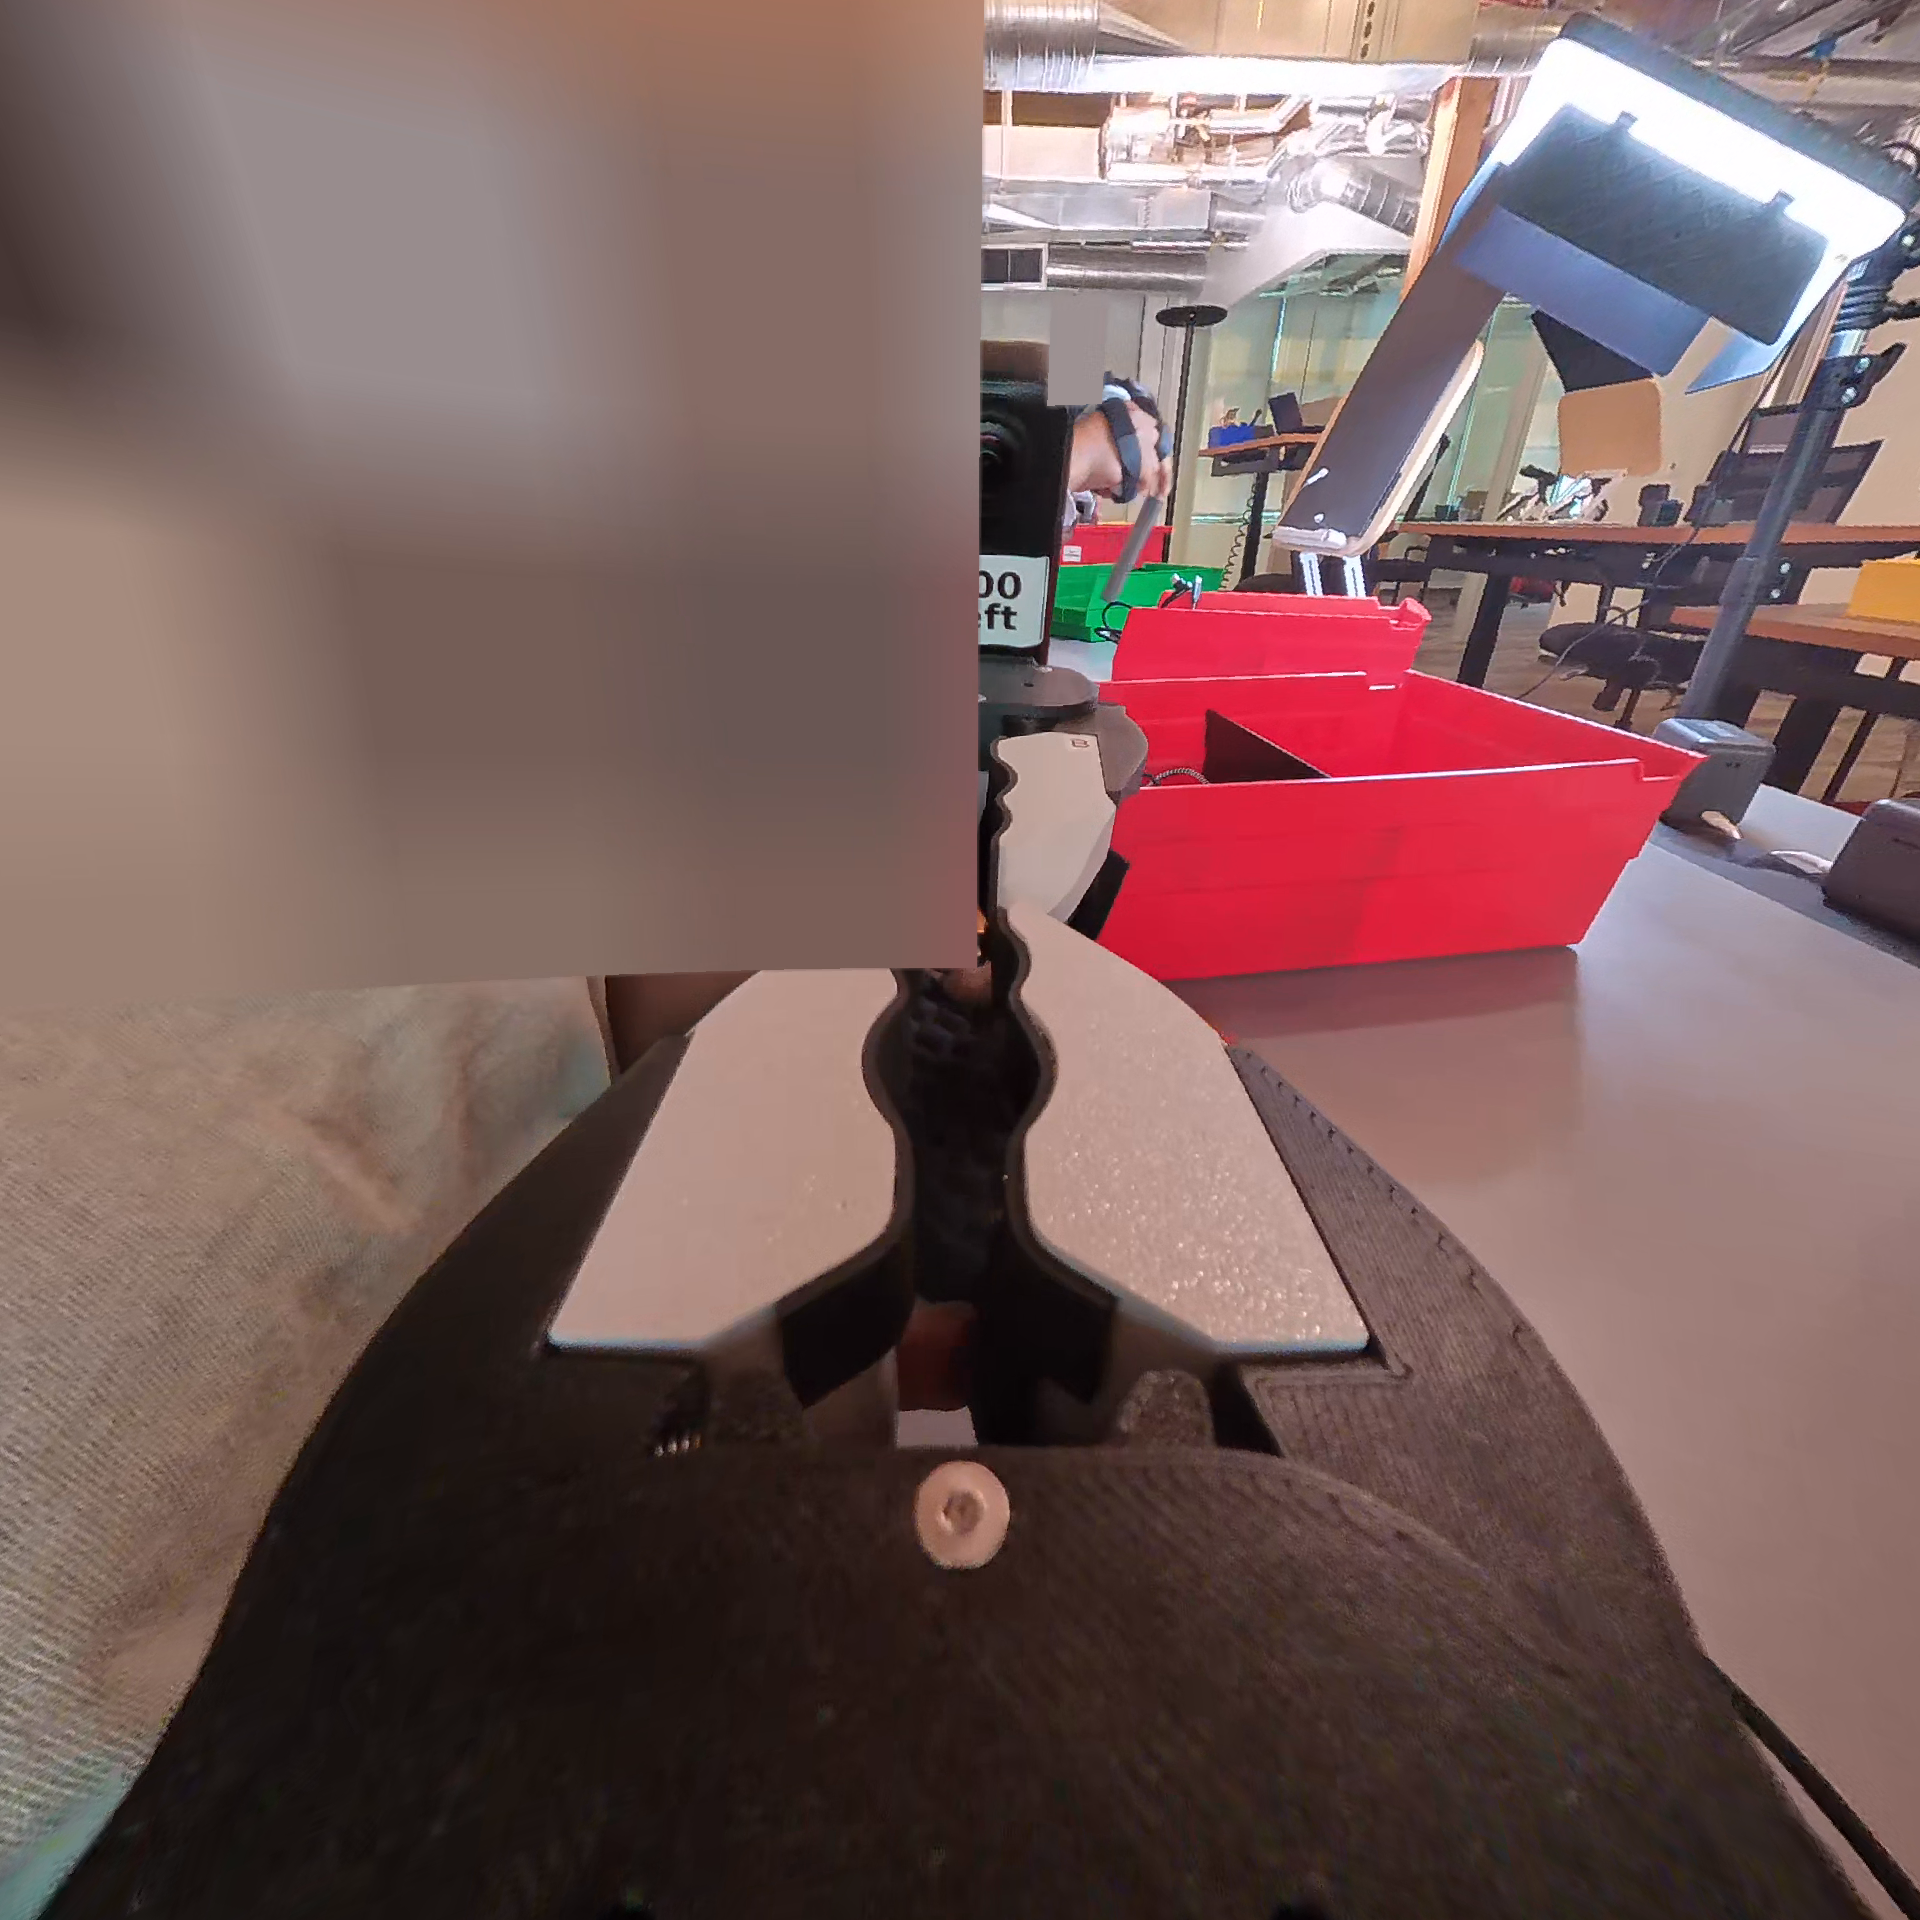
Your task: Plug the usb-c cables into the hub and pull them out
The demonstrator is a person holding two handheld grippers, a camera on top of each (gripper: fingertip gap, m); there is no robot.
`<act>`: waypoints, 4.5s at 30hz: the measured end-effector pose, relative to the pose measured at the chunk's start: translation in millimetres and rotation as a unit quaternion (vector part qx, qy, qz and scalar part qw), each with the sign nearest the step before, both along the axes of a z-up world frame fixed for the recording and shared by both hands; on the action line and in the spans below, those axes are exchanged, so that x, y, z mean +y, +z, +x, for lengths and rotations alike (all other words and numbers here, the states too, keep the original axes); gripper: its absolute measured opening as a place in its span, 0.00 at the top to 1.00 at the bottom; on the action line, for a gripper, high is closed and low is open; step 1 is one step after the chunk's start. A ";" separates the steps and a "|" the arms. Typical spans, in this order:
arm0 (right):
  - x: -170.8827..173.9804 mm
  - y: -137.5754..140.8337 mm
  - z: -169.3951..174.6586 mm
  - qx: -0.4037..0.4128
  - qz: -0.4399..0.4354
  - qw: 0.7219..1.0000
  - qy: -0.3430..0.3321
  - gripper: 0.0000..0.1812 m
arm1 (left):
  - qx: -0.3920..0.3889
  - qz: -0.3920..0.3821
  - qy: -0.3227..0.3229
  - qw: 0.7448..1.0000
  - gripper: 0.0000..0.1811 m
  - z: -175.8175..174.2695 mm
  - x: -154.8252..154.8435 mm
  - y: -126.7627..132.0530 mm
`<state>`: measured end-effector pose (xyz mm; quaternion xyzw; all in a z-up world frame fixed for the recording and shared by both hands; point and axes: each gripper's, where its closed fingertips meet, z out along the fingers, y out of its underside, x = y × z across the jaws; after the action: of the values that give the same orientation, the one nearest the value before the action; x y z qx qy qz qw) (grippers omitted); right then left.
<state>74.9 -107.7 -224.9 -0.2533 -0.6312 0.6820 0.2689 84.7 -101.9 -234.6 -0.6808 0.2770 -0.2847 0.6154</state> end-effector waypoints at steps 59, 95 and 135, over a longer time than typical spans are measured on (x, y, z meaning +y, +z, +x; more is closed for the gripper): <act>88.7 -109.5 41.3 0.085 0.627 0.775 0.000 0.87 | 0.188 -0.194 0.135 0.953 0.94 -19.5 48.8 -94.5; 46.8 5.5 7.3 0.209 0.376 0.901 -0.056 0.95 | 0.014 -0.102 0.049 0.993 0.95 -26.4 -7.8 -9.0; 34.8 -40.4 20.5 0.226 0.665 0.712 0.002 0.95 | 0.109 -0.227 0.002 0.968 0.94 24.3 5.6 -38.6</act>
<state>95.3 -72.9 -265.3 0.1533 -0.8427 0.1236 0.5010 109.0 -96.3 -273.1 -0.8302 0.2695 -0.2630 0.4111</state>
